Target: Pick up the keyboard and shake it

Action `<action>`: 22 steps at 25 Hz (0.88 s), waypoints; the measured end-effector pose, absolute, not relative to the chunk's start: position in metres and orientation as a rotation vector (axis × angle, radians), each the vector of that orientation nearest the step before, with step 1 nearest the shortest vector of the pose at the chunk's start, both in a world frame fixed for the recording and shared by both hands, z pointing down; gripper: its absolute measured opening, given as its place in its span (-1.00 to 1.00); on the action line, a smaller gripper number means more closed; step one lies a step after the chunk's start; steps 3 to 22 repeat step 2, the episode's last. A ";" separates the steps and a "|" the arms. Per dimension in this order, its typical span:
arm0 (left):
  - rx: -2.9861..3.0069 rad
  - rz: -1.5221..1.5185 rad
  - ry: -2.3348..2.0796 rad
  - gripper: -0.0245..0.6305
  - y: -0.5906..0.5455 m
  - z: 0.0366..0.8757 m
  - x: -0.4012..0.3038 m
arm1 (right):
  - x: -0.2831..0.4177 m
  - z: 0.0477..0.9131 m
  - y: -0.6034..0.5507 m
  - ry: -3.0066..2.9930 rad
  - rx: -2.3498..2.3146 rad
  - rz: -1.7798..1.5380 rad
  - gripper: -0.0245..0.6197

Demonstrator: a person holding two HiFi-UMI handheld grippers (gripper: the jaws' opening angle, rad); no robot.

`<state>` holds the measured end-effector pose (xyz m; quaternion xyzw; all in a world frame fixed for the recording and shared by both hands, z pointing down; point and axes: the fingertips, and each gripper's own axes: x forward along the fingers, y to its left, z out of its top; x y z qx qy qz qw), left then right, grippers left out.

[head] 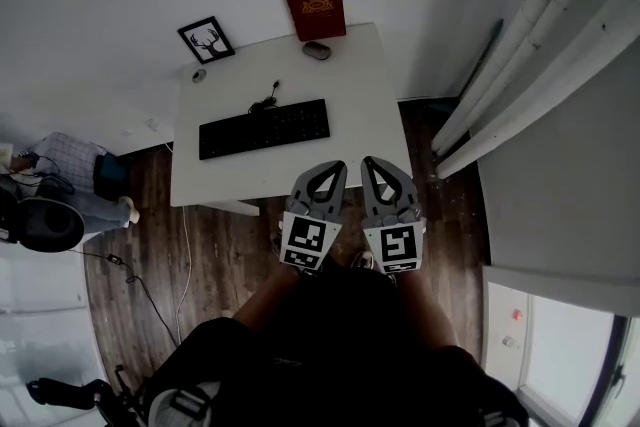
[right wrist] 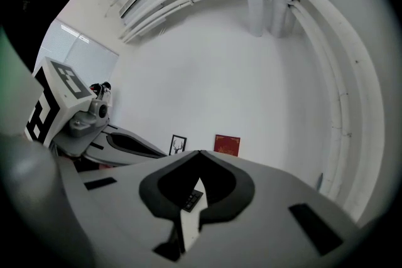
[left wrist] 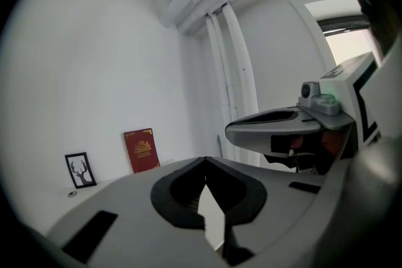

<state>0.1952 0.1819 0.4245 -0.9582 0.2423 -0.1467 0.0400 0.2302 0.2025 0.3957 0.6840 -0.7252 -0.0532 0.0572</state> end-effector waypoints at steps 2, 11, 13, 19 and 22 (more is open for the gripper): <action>-2.928 -0.459 0.729 -0.92 0.182 0.427 0.194 | 0.228 0.398 0.201 -2.200 2.084 -0.161 -0.86; -2.928 -0.459 0.729 -0.92 0.182 0.427 0.194 | 0.228 0.398 0.201 -2.200 2.084 -0.161 -0.86; -2.928 -0.459 0.729 -0.92 0.182 0.427 0.194 | 0.228 0.398 0.201 -2.200 2.084 -0.161 -0.86; -2.928 -0.459 0.729 -0.92 0.182 0.427 0.194 | 0.228 0.398 0.201 -2.200 2.084 -0.161 -0.86; -2.928 -0.459 0.729 -0.92 0.182 0.427 0.194 | 0.228 0.398 0.201 -2.200 2.084 -0.161 -0.86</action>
